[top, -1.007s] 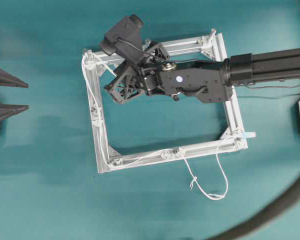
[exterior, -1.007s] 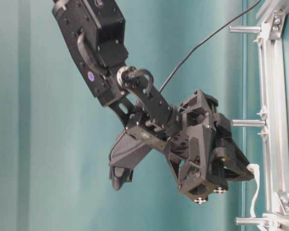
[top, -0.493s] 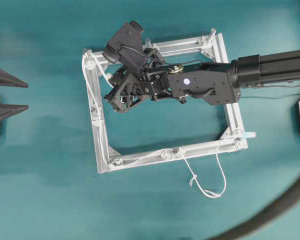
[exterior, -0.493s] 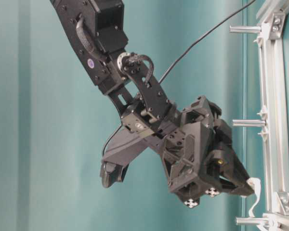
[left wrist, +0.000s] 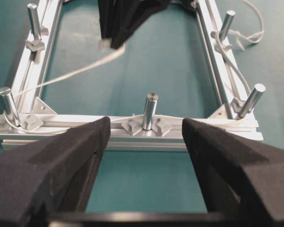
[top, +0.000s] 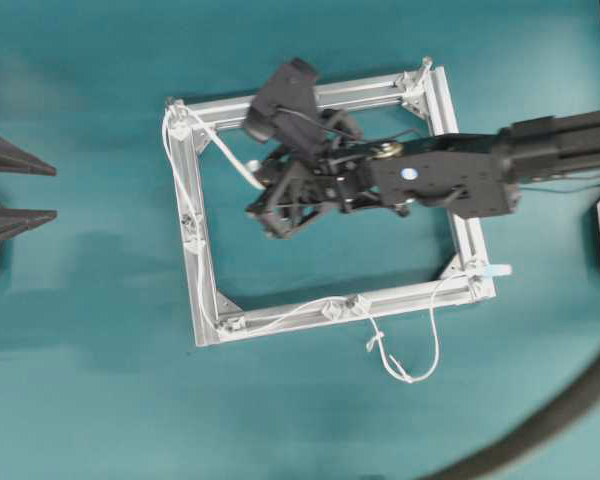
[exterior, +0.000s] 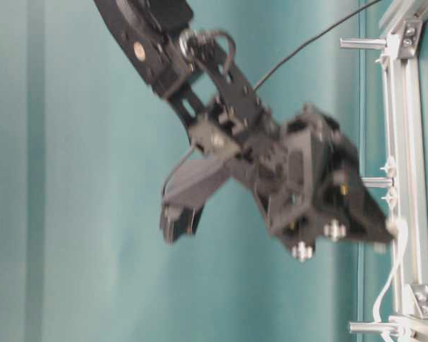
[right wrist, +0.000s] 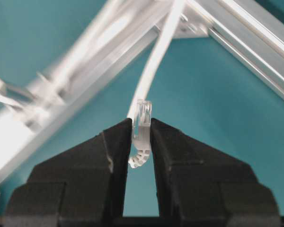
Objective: Move the cable alternately left and right between 8 pins so it hooks onto each one.
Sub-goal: 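Drag the cable rightward along the top rail past the top pins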
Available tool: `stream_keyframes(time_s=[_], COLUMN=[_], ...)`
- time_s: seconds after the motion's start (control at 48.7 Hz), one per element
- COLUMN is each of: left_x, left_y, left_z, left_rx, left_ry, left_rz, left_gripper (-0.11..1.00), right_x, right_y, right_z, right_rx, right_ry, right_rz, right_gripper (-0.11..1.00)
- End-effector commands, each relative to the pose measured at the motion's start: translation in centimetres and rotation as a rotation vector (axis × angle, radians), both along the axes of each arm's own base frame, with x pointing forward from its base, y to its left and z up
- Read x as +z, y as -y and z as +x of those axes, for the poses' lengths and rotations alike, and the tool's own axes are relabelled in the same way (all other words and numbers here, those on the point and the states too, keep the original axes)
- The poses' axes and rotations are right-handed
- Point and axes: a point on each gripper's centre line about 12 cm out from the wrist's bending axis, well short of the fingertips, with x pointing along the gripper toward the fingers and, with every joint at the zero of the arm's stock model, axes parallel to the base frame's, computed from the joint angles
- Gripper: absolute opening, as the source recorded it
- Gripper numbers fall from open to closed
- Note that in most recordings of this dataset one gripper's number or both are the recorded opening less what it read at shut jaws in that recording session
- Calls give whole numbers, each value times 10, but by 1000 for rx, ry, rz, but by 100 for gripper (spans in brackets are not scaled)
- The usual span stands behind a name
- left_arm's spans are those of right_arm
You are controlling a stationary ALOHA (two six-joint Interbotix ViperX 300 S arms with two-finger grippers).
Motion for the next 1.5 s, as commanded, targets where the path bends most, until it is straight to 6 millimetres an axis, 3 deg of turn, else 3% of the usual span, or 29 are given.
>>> stream_keyframes(time_s=[0.0, 0.411, 0.678, 0.986, 1.479], left_x=[5, 5, 4, 5, 4], left_y=[0, 0, 0, 0, 0], left_z=[1, 1, 1, 1, 1], left_rx=[0, 0, 0, 0, 0], left_ry=[11, 11, 9, 12, 11], left_rz=[1, 1, 1, 1, 1], left_gripper=[74, 74, 74, 74, 74], right_x=[22, 20, 31, 19, 32], right_y=[0, 5, 16, 26, 63], right_z=[-16, -76, -106, -141, -173], right_rx=[-23, -76, -150, -231, -332], right_ry=[7, -97, -147, -304, -341], right_rz=[-16, -41, -72, -153, -368], right_gripper=[16, 16, 16, 16, 16])
